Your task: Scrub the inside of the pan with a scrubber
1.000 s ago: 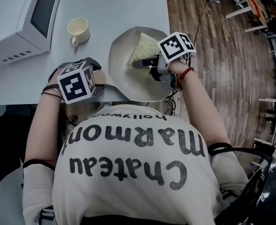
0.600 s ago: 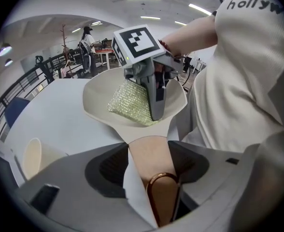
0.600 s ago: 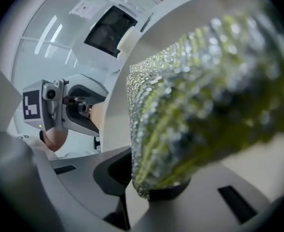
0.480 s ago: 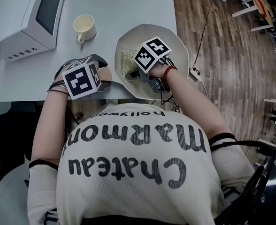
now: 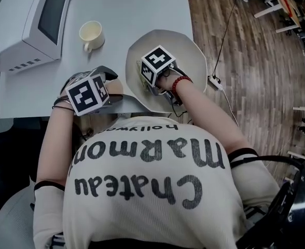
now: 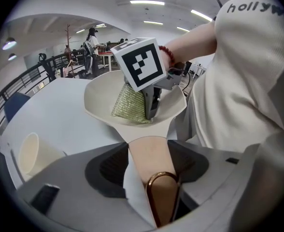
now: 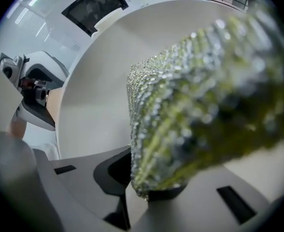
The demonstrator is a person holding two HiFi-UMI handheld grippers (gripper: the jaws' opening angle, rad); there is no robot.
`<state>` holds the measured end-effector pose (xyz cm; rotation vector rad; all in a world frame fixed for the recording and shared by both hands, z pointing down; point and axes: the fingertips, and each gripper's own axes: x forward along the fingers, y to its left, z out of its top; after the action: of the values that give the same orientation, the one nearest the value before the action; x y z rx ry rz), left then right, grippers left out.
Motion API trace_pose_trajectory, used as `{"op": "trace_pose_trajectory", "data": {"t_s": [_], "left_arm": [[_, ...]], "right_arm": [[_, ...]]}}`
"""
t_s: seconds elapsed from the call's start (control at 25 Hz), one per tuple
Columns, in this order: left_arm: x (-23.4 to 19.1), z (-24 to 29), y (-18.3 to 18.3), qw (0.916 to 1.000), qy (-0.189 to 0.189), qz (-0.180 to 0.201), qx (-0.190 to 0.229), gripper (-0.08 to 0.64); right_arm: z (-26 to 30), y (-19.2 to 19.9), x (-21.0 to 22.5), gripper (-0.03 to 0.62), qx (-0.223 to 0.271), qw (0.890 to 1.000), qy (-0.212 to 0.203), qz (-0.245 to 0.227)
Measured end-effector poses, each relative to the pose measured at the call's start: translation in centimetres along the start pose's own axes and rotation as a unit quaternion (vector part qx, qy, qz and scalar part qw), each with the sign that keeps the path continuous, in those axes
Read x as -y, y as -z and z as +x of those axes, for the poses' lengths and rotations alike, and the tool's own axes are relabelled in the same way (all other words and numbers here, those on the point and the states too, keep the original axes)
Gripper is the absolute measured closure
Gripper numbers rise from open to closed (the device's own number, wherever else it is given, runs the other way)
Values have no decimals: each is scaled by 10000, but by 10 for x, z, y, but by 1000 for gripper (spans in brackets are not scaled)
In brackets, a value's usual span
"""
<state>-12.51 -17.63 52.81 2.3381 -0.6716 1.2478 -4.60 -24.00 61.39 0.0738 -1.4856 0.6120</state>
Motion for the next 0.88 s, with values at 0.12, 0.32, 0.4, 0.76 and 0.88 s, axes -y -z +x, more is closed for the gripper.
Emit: {"op": "trace_pose_trajectory", "data": {"t_s": [0.12, 0.32, 0.4, 0.76, 0.88], "left_arm": [[1, 0, 1, 10000, 5, -9, 0, 299], [1, 0, 1, 10000, -73, 57, 10, 298], [1, 0, 2, 10000, -71, 61, 12, 298], [0, 0, 2, 9999, -104, 63, 15, 305], [1, -1, 2, 9998, -211, 1, 44, 311]], "right_arm": [[0, 17, 11, 537, -229, 9997, 67, 84], [-3, 49, 40, 537, -522, 9980, 118, 344], [-3, 60, 51, 537, -619, 9967, 127, 505], [-34, 77, 113, 535, -1194, 9733, 1961, 3], [-41, 82, 120, 535, -1151, 9678, 2233, -141]]}}
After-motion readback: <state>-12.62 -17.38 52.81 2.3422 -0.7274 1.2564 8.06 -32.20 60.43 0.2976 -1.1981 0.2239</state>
